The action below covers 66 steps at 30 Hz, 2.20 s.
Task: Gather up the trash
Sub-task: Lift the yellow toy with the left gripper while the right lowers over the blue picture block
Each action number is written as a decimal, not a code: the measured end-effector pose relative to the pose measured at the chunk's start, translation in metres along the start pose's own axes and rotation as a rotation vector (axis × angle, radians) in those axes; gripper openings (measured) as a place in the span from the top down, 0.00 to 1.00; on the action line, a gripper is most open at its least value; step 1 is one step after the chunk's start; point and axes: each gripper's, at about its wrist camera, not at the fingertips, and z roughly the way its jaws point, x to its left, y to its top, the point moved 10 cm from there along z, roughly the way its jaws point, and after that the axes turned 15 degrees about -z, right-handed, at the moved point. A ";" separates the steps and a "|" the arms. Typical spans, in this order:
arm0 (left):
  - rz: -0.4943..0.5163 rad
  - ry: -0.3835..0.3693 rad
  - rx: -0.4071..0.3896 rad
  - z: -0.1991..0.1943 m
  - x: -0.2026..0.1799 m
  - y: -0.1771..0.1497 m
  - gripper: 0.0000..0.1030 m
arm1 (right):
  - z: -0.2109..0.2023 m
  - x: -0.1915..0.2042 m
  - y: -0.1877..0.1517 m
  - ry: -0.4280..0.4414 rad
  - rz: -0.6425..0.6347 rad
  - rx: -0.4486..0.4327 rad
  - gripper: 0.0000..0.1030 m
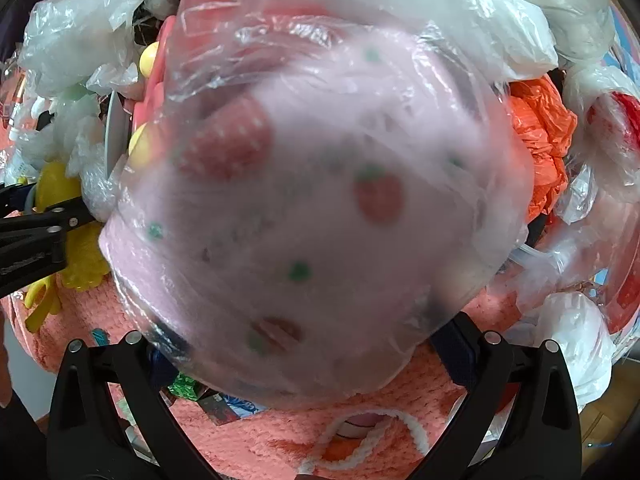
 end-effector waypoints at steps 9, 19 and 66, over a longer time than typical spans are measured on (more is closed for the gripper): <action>-0.015 -0.104 -0.034 -0.040 0.012 -0.011 0.43 | -0.011 0.009 -0.003 0.004 -0.007 -0.017 0.04; 0.027 -0.174 -0.027 -0.090 0.015 -0.048 0.45 | -0.016 0.013 -0.007 0.017 0.003 -0.006 0.04; 0.087 -0.075 0.045 -0.002 0.013 -0.182 0.55 | -0.010 0.098 -0.068 0.108 -0.105 -0.019 0.34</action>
